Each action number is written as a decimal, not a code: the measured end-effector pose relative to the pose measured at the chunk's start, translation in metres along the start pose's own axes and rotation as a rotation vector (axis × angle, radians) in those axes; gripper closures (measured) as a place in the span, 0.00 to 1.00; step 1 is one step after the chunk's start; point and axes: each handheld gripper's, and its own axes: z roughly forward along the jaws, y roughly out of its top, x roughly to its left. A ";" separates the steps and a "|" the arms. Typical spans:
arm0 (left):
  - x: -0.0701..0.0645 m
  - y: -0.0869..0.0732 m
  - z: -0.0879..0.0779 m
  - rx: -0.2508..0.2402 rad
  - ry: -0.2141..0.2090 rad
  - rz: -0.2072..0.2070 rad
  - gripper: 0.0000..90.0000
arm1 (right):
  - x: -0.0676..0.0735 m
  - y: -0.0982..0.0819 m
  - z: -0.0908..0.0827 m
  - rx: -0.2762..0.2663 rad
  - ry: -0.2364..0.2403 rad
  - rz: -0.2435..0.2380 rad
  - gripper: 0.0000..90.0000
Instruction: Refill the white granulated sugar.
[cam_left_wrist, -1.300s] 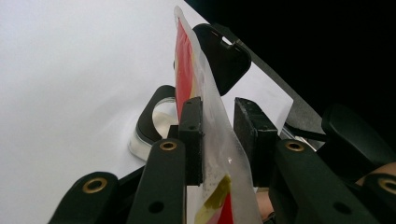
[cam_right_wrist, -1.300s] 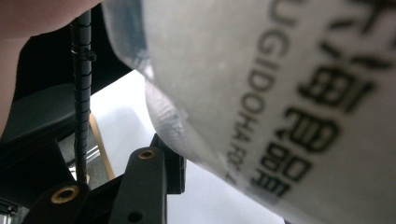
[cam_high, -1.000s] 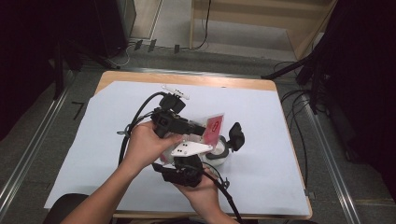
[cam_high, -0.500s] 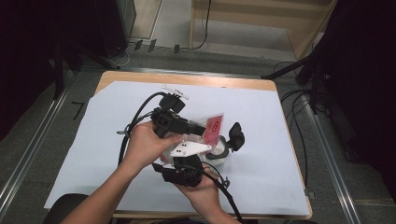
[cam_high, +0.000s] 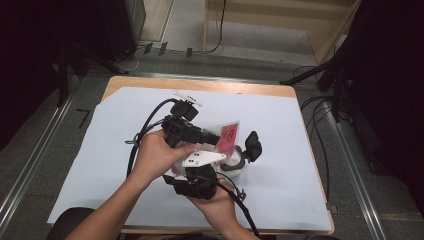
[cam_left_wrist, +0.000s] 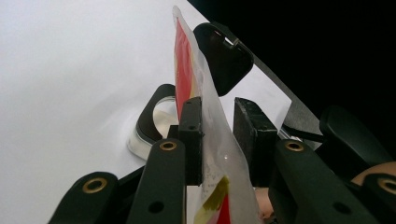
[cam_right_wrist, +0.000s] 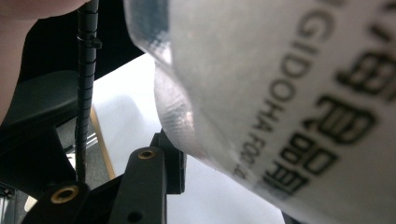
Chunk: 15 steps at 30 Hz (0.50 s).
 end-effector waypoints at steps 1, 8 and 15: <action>0.000 0.000 0.000 -0.001 0.000 0.002 0.82 | 0.000 0.000 0.000 0.001 0.000 0.000 0.70; -0.001 0.002 -0.002 0.002 0.003 0.001 0.82 | 0.000 0.003 -0.001 0.003 0.003 -0.009 0.70; -0.003 0.003 -0.001 -0.004 0.000 0.005 0.82 | 0.001 0.002 -0.001 -0.005 0.003 -0.005 0.70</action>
